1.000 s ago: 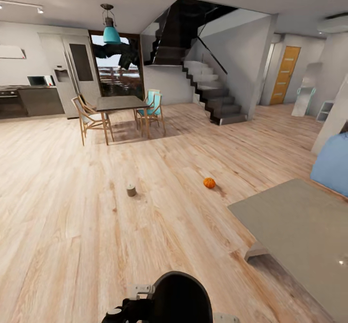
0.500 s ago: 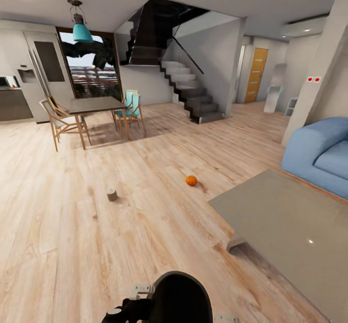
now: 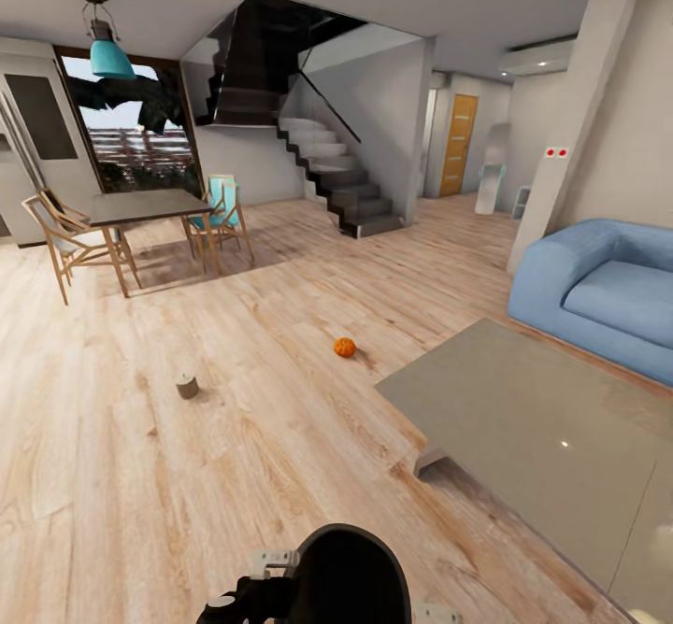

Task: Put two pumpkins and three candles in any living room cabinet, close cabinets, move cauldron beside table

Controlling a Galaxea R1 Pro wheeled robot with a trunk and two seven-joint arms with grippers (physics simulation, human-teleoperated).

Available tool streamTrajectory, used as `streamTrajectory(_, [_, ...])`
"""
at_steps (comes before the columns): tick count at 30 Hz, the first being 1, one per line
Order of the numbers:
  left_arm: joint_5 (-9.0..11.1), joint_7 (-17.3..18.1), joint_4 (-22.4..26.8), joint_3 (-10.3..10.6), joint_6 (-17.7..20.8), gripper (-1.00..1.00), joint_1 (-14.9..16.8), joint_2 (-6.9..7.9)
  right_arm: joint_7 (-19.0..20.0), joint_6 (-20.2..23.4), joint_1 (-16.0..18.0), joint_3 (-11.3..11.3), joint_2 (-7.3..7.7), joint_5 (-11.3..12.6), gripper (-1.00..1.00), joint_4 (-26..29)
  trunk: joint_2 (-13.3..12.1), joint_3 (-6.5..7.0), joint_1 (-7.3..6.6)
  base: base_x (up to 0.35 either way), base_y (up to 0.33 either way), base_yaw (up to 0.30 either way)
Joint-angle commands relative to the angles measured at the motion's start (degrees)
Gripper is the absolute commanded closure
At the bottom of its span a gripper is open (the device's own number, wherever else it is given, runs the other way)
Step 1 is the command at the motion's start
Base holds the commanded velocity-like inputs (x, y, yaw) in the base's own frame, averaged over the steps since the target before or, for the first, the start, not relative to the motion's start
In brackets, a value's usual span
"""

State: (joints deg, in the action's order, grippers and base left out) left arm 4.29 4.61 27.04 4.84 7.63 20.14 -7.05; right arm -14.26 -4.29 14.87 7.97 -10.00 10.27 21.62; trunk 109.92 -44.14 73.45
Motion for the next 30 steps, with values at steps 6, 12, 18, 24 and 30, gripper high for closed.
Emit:
streamTrajectory(6, [-0.1,0.0,0.0,-0.5,0.4,1.00,0.0,0.37,0.4,-0.8,0.1,0.0,0.00,0.0,1.00,0.7,0.0,-0.05,-0.01,0.000,0.000,-0.005])
streamTrajectory(12, [-0.1,0.0,0.1,-0.5,0.4,1.00,0.0,0.37,0.4,-0.8,0.1,0.0,0.00,0.0,1.00,0.8,0.0,-0.05,-0.01,0.000,0.003,0.000])
streamTrajectory(18, [-0.1,0.0,0.1,-0.5,0.4,1.00,0.0,0.37,0.4,-0.8,0.1,0.0,0.00,0.0,1.00,0.8,0.0,0.13,-0.01,0.057,0.114,-0.129])
streamTrajectory(24, [-0.1,0.0,0.1,-0.5,0.4,1.00,0.0,0.37,0.4,-0.8,0.1,-0.1,0.00,0.0,1.00,0.7,0.0,0.43,-0.01,0.067,0.071,-0.228])
streamTrajectory(30, [-0.1,0.0,0.1,-0.5,0.4,1.00,0.0,0.37,0.4,-0.8,0.1,0.0,0.02,0.0,1.00,0.7,0.0,0.74,-0.01,0.006,0.005,-0.236])
